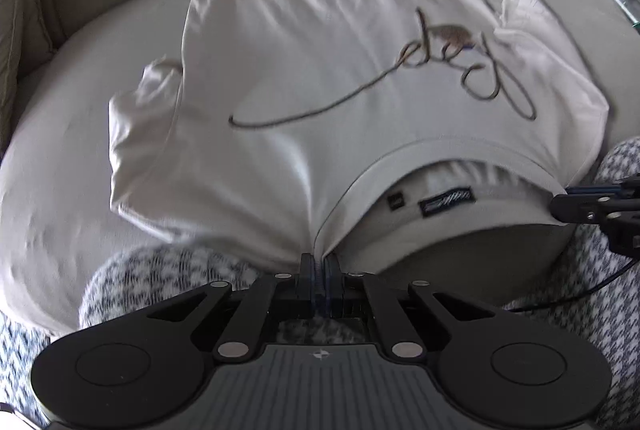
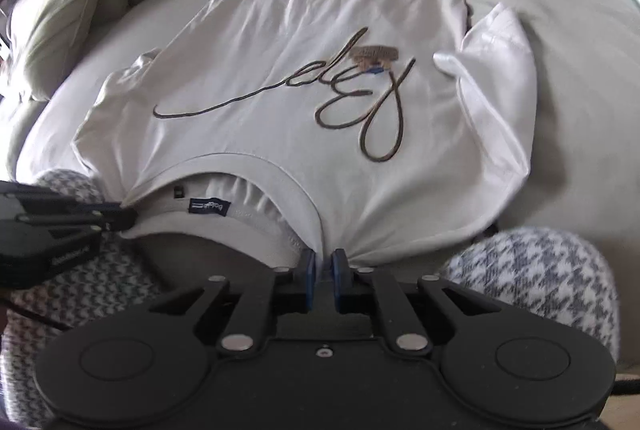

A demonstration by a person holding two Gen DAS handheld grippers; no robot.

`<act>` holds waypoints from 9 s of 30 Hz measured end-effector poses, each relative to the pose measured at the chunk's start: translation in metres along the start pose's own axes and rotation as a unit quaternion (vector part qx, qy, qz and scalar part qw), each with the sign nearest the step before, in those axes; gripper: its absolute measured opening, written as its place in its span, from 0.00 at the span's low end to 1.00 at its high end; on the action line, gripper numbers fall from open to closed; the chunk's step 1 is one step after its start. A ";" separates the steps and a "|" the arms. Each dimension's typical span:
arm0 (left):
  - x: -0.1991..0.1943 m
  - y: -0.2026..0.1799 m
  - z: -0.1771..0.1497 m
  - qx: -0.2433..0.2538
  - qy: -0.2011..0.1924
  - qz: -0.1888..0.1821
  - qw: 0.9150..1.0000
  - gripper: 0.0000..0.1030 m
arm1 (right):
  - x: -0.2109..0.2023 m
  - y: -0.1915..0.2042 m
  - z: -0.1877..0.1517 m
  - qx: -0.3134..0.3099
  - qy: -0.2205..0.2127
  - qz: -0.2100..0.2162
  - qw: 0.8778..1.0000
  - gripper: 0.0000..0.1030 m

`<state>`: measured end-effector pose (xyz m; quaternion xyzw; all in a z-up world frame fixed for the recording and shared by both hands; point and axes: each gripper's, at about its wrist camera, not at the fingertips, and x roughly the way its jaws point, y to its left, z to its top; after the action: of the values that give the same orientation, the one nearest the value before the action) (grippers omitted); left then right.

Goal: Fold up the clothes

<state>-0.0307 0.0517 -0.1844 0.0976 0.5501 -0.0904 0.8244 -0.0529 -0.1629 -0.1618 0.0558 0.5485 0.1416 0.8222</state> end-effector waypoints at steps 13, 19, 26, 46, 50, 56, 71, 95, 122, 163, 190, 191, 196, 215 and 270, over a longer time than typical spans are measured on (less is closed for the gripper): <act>0.002 -0.003 0.037 -0.057 -0.083 -0.040 0.994 0.17 | 0.003 -0.019 0.035 0.035 -0.075 0.001 0.997 0.17; 0.010 -0.007 0.024 -0.035 -0.036 -0.037 0.998 0.17 | 0.006 -0.031 0.053 0.041 -0.100 -0.026 0.994 0.17; -0.018 0.011 0.029 -0.065 -0.070 -0.032 0.995 0.26 | -0.001 -0.046 0.071 0.047 -0.131 -0.060 0.988 0.31; -0.005 0.010 0.046 -0.081 -0.077 -0.046 0.993 0.31 | 0.051 -0.049 0.110 -0.044 -0.110 -0.229 0.966 0.01; -0.009 0.014 0.042 -0.088 -0.081 -0.047 0.992 0.32 | 0.005 -0.076 0.100 0.067 -0.174 -0.203 0.961 0.01; -0.017 0.010 0.039 -0.097 -0.087 -0.061 0.990 0.32 | -0.051 -0.165 0.055 0.297 -0.247 -0.180 0.904 0.01; -0.016 0.012 0.023 -0.119 -0.092 -0.027 0.988 0.32 | -0.066 -0.155 0.026 0.317 -0.240 -0.078 0.914 0.21; -0.016 0.198 -0.027 -0.377 -0.167 -0.025 0.911 0.23 | 0.045 0.044 0.067 0.132 -0.041 0.168 0.976 0.24; 0.065 0.249 0.018 -0.453 -0.133 -0.157 0.868 0.16 | 0.065 0.051 0.065 0.136 -0.012 0.132 0.982 0.23; 0.034 0.212 0.022 -0.296 -0.042 -0.037 0.954 0.09 | 0.036 0.009 0.046 0.137 -0.030 0.142 0.980 0.26; 0.085 0.225 0.110 -0.310 -0.101 0.081 0.942 0.07 | 0.062 -0.056 0.066 0.244 -0.086 0.142 0.956 0.14; 0.084 0.231 0.107 -0.313 -0.100 0.104 0.939 0.12 | 0.062 -0.058 0.066 0.247 -0.086 0.144 0.955 0.14; 0.058 0.246 0.089 -0.313 -0.113 0.179 0.926 0.09 | 0.054 -0.059 0.063 0.243 -0.093 0.141 0.955 0.15; 0.031 0.045 0.048 -0.127 -0.026 -0.095 0.987 0.13 | 0.023 -0.048 0.048 0.190 -0.050 0.029 0.980 0.16; 0.141 0.151 0.209 -0.196 -0.084 0.036 0.976 0.07 | 0.144 -0.173 0.243 0.205 -0.110 -0.031 0.972 0.07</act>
<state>0.2470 0.1369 -0.2269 -0.0537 0.4823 0.0411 0.8734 0.2515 -0.2705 -0.2367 0.2210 0.4732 -0.0066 0.8528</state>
